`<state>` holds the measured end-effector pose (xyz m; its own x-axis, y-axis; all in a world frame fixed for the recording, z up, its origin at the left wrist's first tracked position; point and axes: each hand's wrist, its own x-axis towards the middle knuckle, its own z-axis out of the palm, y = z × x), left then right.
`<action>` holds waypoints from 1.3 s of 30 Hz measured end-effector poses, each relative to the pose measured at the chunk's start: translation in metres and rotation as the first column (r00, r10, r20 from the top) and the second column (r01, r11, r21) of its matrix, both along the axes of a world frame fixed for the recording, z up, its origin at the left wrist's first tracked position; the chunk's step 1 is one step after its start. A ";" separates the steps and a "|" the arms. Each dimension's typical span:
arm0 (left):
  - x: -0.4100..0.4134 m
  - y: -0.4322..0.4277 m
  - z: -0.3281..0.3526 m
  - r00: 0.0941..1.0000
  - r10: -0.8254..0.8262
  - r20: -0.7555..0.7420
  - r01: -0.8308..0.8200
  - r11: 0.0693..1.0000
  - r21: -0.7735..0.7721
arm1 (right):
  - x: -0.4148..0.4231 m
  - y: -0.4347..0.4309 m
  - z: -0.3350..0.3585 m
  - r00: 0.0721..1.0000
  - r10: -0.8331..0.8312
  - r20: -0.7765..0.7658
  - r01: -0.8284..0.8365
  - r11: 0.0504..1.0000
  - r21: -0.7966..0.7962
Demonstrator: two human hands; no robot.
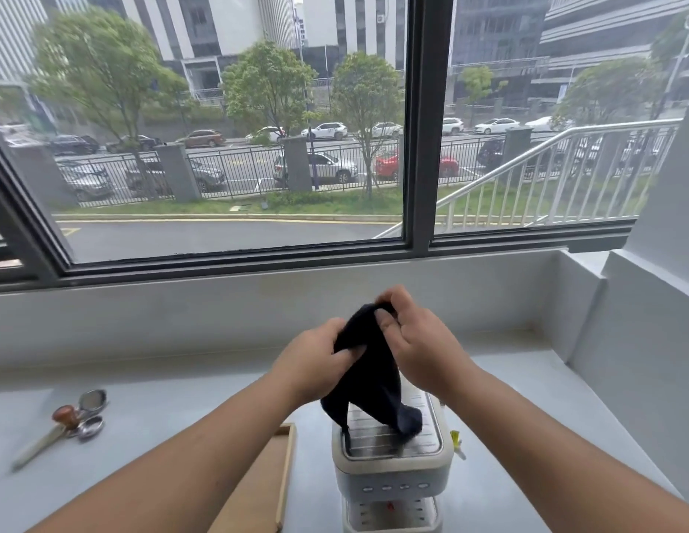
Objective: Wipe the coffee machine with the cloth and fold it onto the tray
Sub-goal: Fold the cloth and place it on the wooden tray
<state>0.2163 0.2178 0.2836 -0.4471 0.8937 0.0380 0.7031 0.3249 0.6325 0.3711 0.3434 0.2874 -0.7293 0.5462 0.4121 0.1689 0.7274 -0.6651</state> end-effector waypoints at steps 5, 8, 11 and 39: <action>0.001 -0.006 0.027 0.983 0.090 0.158 -0.114 0.982 0.148 | -0.005 -0.003 0.001 0.995 -0.024 -0.101 0.016 0.997 -0.080; -0.001 -0.011 0.037 0.959 0.123 0.255 -0.186 0.953 0.240 | -0.009 -0.005 -0.006 0.997 0.005 -0.071 -0.018 0.985 -0.169; -0.001 -0.020 0.050 0.897 0.124 0.425 -0.265 0.920 0.290 | -0.016 -0.010 -0.015 0.997 0.054 0.046 -0.042 0.972 -0.230; -0.102 -0.110 0.077 0.948 0.004 0.318 -0.042 0.993 0.114 | -0.133 -0.069 -0.018 0.916 0.401 -0.036 -0.324 0.681 -0.657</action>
